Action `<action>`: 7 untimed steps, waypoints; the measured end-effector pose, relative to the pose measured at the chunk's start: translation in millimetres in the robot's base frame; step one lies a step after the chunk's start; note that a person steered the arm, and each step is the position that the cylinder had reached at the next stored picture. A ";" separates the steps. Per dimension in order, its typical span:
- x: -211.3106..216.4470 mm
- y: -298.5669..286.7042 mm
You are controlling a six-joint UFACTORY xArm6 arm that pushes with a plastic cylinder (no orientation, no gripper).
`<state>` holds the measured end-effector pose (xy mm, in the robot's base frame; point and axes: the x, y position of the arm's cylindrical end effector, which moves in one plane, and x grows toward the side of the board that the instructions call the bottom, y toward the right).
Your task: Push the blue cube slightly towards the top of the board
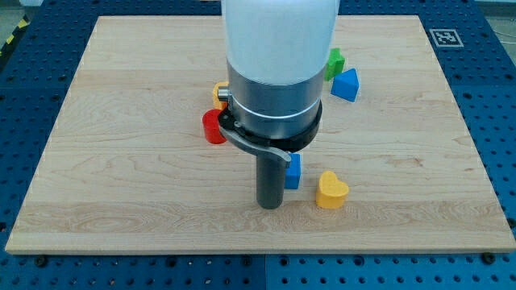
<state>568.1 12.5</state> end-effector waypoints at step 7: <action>-62.2 12.9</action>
